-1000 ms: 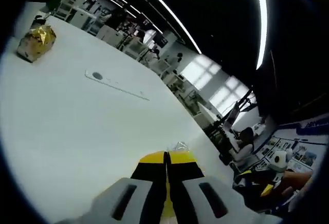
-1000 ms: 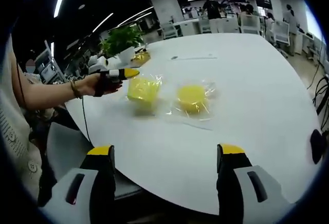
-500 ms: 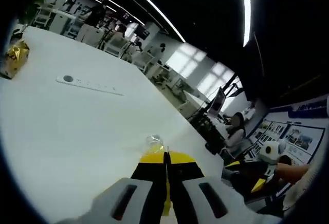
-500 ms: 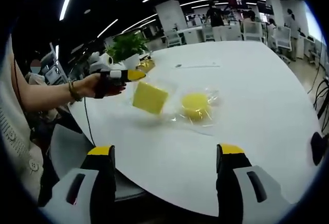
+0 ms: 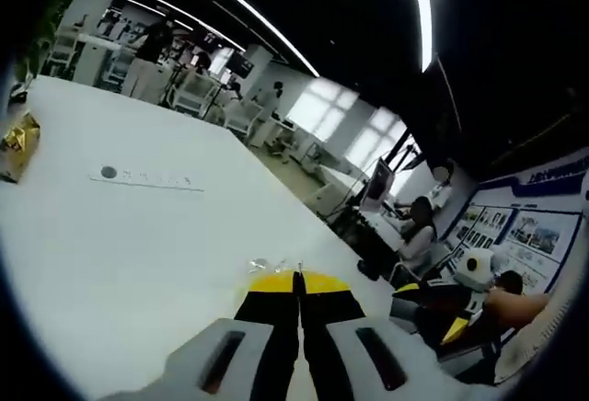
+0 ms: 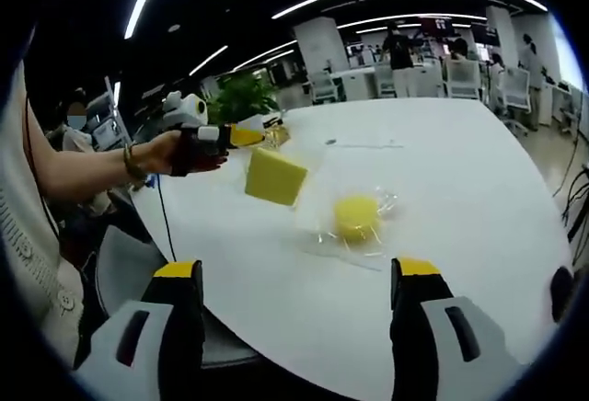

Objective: Compare the silicone blocks by pressing each to a similar depth, holding the contact briefly, and releasing to observe deformation and rebound differences across the visible hardness samples.

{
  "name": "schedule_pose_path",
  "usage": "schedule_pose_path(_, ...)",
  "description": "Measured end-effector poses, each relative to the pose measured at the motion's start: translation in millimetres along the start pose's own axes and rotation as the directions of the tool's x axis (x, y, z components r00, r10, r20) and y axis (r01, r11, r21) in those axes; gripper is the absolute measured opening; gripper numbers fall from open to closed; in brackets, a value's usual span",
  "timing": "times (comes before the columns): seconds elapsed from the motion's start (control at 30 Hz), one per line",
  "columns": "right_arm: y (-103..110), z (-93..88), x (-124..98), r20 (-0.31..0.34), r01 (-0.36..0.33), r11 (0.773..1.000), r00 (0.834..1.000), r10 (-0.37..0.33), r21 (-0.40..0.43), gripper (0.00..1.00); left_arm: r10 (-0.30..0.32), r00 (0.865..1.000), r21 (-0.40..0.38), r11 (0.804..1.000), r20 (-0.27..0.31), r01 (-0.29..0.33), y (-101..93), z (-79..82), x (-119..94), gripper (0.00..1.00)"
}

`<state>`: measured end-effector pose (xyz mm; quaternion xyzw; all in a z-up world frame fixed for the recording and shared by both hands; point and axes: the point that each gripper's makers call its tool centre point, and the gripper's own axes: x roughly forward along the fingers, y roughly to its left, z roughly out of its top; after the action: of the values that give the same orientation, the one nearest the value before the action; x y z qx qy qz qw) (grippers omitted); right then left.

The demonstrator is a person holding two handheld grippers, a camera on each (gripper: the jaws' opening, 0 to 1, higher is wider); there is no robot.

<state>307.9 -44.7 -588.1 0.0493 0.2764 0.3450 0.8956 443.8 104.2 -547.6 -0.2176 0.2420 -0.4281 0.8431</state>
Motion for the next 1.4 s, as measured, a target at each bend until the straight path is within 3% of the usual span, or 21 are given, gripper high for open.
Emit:
schedule_pose_path(0.37,5.2,47.3,14.4,0.017,-0.107,0.982,0.994,0.111,-0.153,0.8,-0.041,0.999,0.08,0.996,0.025,0.039,-47.8,29.7,-18.0,0.0)
schedule_pose_path(0.7,19.0,92.8,45.2,0.014,-0.22,0.94,0.973,0.231,-0.262,0.83,-0.11,0.993,0.164,0.98,-0.034,0.114,-84.0,36.2,-23.2,0.0)
schedule_pose_path(1.07,39.9,102.0,78.0,-0.049,-0.33,0.893,0.942,0.332,-0.304,0.84,-0.193,0.977,0.207,0.956,-0.089,0.208,-110.7,35.1,-24.3,0.0)
schedule_pose_path(1.4,54.3,101.8,103.3,-0.113,-0.402,0.859,0.915,0.387,-0.318,0.83,-0.241,0.963,0.223,0.939,-0.122,0.263,-122.7,34.6,-20.3,0.0)
